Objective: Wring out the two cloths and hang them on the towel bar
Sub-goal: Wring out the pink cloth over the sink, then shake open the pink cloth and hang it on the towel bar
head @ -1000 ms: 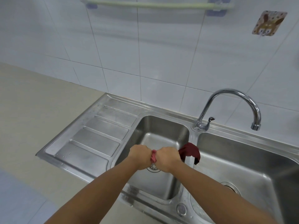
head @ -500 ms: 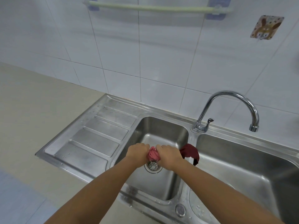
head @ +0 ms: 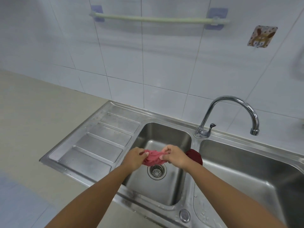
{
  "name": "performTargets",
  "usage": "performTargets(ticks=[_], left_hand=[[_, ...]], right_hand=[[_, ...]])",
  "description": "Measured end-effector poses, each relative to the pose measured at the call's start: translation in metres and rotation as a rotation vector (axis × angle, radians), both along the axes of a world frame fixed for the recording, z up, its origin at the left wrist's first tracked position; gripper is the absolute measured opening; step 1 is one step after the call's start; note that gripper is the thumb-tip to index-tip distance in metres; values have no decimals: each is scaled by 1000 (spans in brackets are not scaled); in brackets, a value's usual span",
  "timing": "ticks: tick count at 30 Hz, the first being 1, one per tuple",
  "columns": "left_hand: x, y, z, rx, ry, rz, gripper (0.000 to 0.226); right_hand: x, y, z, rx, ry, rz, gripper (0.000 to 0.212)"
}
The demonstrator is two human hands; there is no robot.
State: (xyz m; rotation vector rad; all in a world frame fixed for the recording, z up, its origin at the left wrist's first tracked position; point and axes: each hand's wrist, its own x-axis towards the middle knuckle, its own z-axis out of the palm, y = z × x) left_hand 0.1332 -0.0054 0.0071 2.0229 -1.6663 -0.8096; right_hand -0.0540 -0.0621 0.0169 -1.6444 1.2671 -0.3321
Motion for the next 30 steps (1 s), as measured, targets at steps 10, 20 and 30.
performTargets(ticks=[10,20,30], left_hand=[[3,-6,23,-83,285,173,31],[15,-23,45,-213,157,126,18],[26,-27,49,-244,-465,-74,20]], right_hand=[[-4,-2,14,-306,189,-103,29],[-13,-15,36,-292,259,37,10],[-14,-5,48,-647,491,-22,13]])
